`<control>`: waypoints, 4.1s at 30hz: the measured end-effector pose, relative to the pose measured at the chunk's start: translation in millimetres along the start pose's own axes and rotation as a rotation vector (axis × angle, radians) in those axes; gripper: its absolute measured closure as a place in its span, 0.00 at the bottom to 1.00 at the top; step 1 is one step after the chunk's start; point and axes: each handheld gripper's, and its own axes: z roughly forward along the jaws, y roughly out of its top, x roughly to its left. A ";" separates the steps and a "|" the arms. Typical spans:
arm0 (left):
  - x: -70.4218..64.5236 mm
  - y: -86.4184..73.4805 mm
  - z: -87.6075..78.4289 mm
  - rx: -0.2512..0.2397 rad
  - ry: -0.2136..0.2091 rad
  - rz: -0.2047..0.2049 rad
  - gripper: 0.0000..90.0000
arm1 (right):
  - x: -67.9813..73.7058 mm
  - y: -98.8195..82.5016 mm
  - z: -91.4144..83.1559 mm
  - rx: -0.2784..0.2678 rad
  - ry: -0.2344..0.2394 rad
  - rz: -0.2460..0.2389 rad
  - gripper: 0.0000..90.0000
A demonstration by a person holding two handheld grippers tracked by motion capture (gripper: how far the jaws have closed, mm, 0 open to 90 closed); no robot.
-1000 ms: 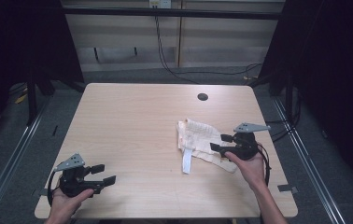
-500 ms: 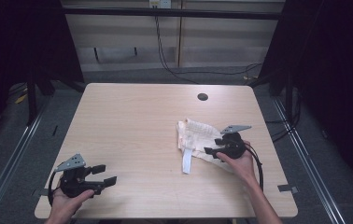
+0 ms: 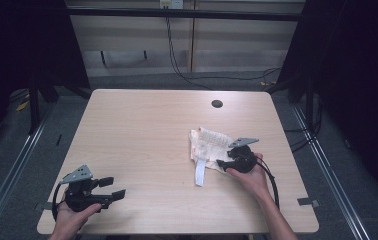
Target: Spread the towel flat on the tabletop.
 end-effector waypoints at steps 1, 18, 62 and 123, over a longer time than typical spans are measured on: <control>-0.3 0.0 -0.3 0.000 0.000 0.003 0.29 | -1.0 -0.6 -1.1 -0.008 0.000 0.008 0.59; 2.6 0.2 -2.0 -0.009 0.000 -0.007 0.28 | -1.5 -4.9 -3.3 -0.038 0.013 0.071 0.92; -2.7 22.6 25.5 0.051 -0.011 0.092 0.56 | 109.9 -4.5 -12.7 0.030 0.409 -0.068 0.94; -33.0 34.1 70.1 0.160 -0.235 0.225 0.83 | 84.7 6.4 -29.0 -0.049 0.305 -0.062 0.76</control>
